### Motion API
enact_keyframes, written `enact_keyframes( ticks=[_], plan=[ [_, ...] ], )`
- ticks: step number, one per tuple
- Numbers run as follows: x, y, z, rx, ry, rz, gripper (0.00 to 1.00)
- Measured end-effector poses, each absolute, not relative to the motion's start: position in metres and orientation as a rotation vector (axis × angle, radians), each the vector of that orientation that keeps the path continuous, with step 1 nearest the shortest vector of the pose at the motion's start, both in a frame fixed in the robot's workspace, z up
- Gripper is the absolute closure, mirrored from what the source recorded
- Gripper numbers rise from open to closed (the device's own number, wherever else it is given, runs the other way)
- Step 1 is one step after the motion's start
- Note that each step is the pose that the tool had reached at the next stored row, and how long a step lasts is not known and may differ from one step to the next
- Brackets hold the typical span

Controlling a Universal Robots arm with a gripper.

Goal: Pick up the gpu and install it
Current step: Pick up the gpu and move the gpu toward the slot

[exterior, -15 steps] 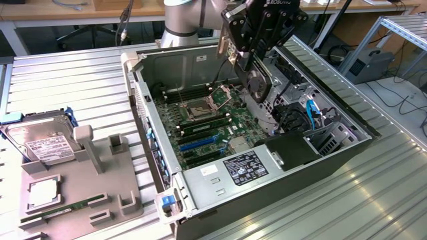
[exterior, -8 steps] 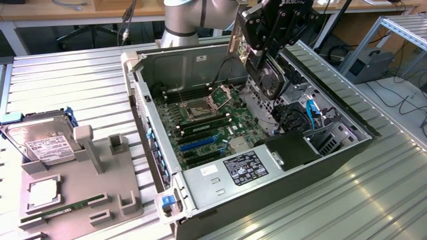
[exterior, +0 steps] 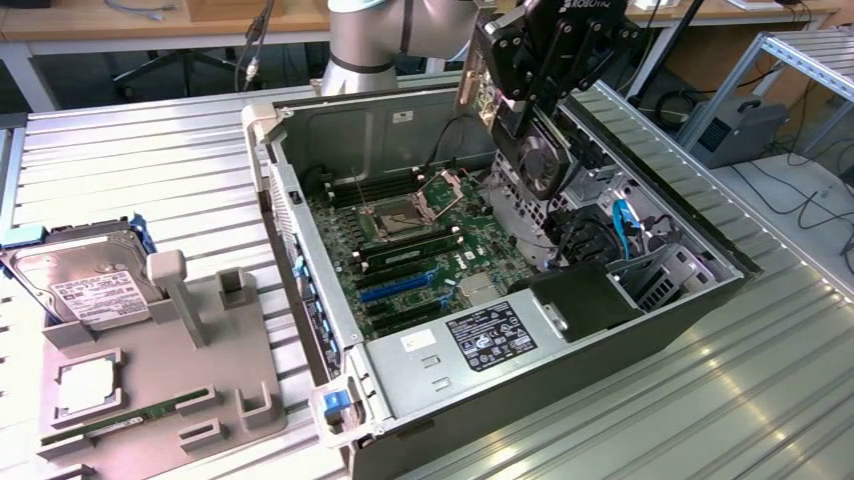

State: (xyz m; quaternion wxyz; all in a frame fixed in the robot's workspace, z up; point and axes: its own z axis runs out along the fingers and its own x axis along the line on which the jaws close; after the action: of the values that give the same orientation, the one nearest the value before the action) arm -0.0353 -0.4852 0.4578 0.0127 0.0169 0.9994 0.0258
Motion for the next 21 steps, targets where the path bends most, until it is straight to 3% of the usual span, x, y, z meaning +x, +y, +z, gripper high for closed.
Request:
enact_keyframes(
  ticks=[21],
  plan=[
    [0.019, -0.483, 0.458, 0.053, 3.115, 0.08, 0.73]
  ],
)
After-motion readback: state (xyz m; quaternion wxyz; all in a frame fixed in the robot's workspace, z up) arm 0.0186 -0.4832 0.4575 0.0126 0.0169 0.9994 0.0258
